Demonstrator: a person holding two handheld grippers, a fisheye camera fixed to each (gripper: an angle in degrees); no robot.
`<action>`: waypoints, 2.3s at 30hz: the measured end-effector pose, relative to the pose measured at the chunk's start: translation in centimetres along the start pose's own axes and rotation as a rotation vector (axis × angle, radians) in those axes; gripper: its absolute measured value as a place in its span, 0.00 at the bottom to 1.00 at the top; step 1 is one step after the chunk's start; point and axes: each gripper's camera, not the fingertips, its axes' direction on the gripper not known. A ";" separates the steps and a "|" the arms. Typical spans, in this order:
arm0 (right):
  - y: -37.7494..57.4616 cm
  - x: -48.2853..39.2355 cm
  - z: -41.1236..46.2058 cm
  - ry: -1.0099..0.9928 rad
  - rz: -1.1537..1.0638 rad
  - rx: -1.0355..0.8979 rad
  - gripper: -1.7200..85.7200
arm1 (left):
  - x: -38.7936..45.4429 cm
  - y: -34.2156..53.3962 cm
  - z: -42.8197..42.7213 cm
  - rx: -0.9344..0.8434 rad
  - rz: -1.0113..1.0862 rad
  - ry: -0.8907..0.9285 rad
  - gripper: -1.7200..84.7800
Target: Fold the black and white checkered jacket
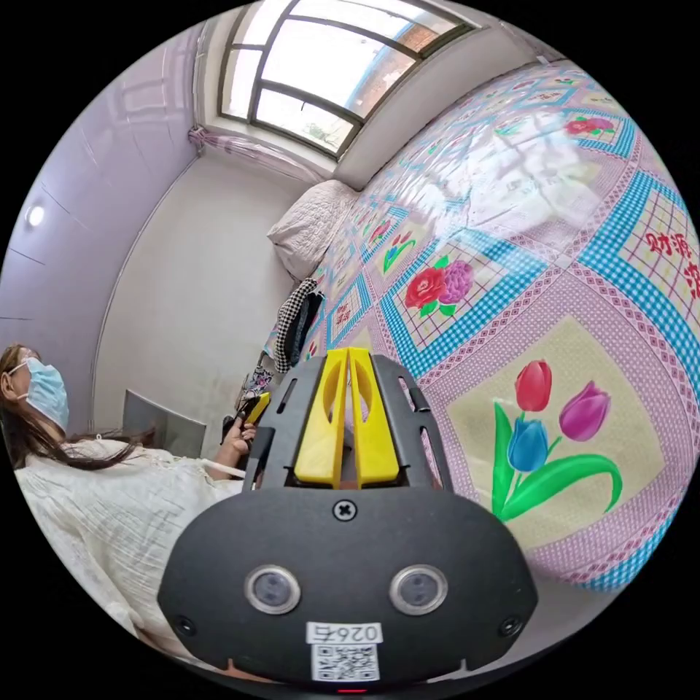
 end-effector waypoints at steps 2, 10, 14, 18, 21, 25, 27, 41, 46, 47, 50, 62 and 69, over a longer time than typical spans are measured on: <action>-1.3 2.9 0.7 -0.031 0.017 -0.026 0.01 | 0.8 -0.1 -0.5 0.023 -0.013 -0.002 0.01; -6.1 5.8 6.6 -0.165 -0.076 -0.159 0.01 | 2.2 -0.8 -5.8 0.278 -0.055 0.054 0.07; -9.3 6.3 12.2 -0.201 -0.139 -0.217 0.02 | 1.2 -3.2 -7.8 0.371 -0.058 0.097 0.13; -12.3 6.1 18.8 -0.208 -0.157 -0.237 0.06 | -0.1 -10.0 -8.4 0.364 -0.037 0.064 0.18; -15.0 5.6 25.8 -0.191 -0.166 -0.258 0.09 | -1.1 -16.0 -8.0 0.318 -0.027 0.040 0.23; -18.7 5.3 36.4 -0.233 -0.123 -0.312 0.11 | -2.7 -22.9 -7.5 0.255 -0.052 0.026 0.28; -20.1 4.8 40.4 -0.228 -0.118 -0.324 0.11 | -2.8 -24.9 -7.5 0.238 -0.047 0.023 0.30; -28.0 9.1 63.9 -0.240 0.130 -0.389 0.19 | -1.0 -30.1 -8.4 -0.012 0.019 -0.001 0.19; -27.3 6.3 63.8 -0.184 0.004 -0.304 0.11 | 2.2 -30.4 -10.5 -0.066 0.125 -0.134 0.12; -26.7 4.4 63.5 -0.123 -0.095 -0.285 0.11 | 2.6 -30.3 -10.8 -0.063 0.140 -0.145 0.12; -25.4 1.4 64.8 -0.037 -0.233 -0.296 0.17 | 3.4 -29.9 -12.3 -0.039 0.194 -0.134 0.12; -19.5 -7.2 67.5 0.120 -0.498 -0.241 0.03 | 0.6 -28.5 -19.0 0.107 0.156 0.102 0.08; -17.6 -18.3 59.7 -0.123 -0.729 -0.112 0.02 | 9.1 -25.7 -27.6 0.289 0.469 0.236 0.07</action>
